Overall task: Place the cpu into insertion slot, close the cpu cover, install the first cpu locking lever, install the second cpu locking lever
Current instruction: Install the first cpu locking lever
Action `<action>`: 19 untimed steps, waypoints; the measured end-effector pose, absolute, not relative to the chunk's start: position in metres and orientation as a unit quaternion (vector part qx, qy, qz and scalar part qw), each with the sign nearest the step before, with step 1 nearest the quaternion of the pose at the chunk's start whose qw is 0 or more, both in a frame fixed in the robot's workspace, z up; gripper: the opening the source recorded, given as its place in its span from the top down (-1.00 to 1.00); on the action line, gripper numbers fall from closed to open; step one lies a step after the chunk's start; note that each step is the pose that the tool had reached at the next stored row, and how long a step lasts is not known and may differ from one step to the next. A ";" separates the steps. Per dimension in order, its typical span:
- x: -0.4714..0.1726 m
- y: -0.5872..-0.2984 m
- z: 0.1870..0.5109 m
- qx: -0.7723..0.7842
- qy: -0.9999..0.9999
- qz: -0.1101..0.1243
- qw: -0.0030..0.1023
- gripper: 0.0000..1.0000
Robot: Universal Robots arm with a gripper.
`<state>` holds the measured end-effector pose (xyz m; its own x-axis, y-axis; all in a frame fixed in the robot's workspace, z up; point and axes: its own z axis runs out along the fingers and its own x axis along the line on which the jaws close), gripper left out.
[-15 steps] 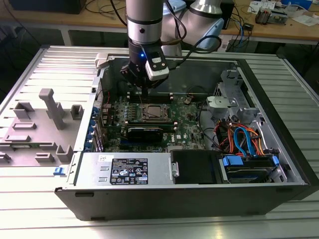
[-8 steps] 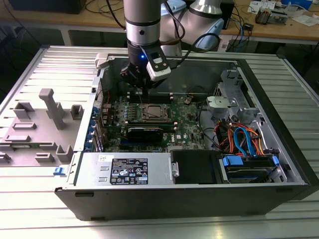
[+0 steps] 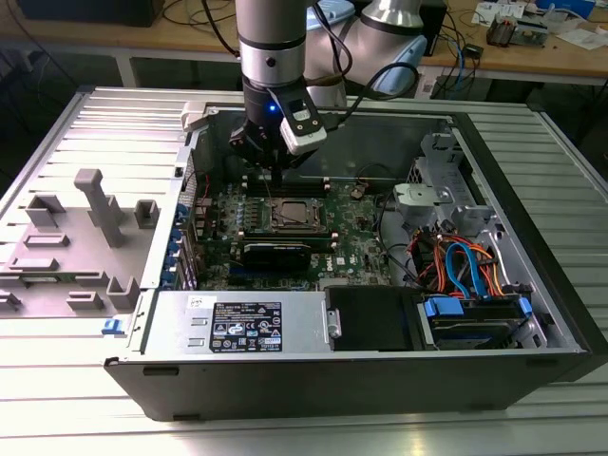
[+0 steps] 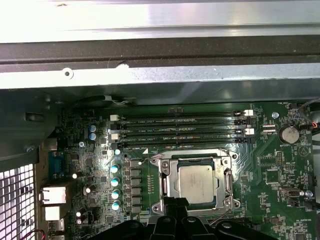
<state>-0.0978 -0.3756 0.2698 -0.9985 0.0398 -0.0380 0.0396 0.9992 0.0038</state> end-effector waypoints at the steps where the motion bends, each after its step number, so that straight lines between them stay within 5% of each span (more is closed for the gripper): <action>1: -0.098 -0.376 0.270 0.020 1.000 0.002 0.019 0.79; 19: -0.116 -0.376 0.268 -0.048 0.999 0.003 0.019 0.79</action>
<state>-0.1158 -0.3756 0.2684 -0.9946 -0.0966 -0.0380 -0.0968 0.9953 0.0039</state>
